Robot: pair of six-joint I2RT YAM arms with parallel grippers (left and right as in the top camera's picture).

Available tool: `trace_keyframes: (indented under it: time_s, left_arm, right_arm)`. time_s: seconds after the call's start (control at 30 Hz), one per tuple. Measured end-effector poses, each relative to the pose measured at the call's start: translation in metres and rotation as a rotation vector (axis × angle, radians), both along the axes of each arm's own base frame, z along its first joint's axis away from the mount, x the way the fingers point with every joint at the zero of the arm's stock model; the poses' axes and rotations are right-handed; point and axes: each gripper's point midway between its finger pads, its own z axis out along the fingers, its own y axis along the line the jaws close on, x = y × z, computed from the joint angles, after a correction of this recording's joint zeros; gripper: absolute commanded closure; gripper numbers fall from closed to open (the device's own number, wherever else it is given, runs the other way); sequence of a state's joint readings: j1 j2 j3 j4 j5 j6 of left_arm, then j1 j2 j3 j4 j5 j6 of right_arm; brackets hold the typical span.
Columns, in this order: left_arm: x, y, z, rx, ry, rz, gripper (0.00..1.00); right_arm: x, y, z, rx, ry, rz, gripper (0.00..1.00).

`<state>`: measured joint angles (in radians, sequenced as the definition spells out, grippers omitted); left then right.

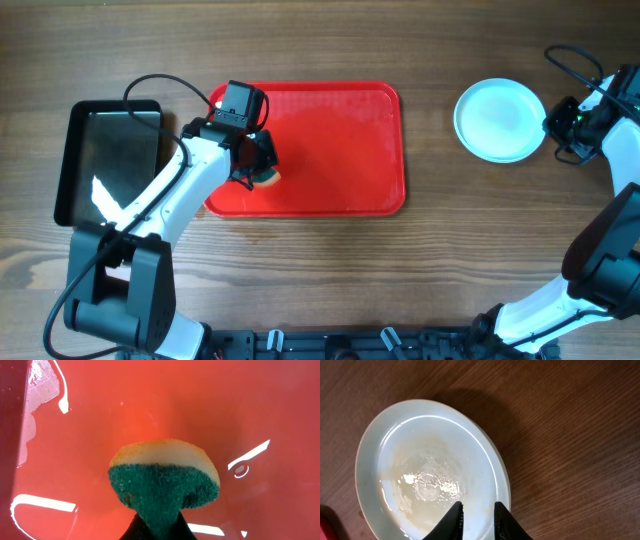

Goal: Clean dirty plates on tray and stack at the side

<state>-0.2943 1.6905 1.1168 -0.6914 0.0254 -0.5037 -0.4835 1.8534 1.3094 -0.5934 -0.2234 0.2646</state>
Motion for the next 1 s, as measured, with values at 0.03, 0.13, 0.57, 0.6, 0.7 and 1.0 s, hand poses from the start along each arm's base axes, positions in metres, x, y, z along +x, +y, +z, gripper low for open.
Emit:
trace_keyframes:
  time_s: [0.03,0.13,0.57,0.6,0.7,1.0]
  left_arm:
    - [0.000,0.000,0.000,0.000,0.000,0.000,0.96]
    - [0.002,-0.001,0.001,-0.003,-0.009,-0.001,0.96]
    - [0.006,0.023,0.085,0.031,-0.252,0.028,0.96]
    - [0.008,0.036,0.089,0.059,-0.269,0.063,0.96]
    - [0.015,0.106,0.089,0.169,-0.271,0.249,0.96]
    - [-0.008,0.250,0.072,0.203,-0.200,0.691,0.57]
  right_arm:
    - [-0.002,0.001,-0.001,0.004,0.007,0.000,0.75]
    - [-0.001,0.014,0.000,0.070,-0.006,0.029,0.69]
    - [-0.041,0.118,0.162,0.193,-0.313,0.293,0.80]
    - [-0.045,0.124,0.161,0.200,-0.299,0.311,0.92]
    - [-0.052,0.145,0.154,0.210,-0.258,0.387,0.92]
    - [-0.050,0.187,0.155,0.196,-0.264,0.545,0.83]
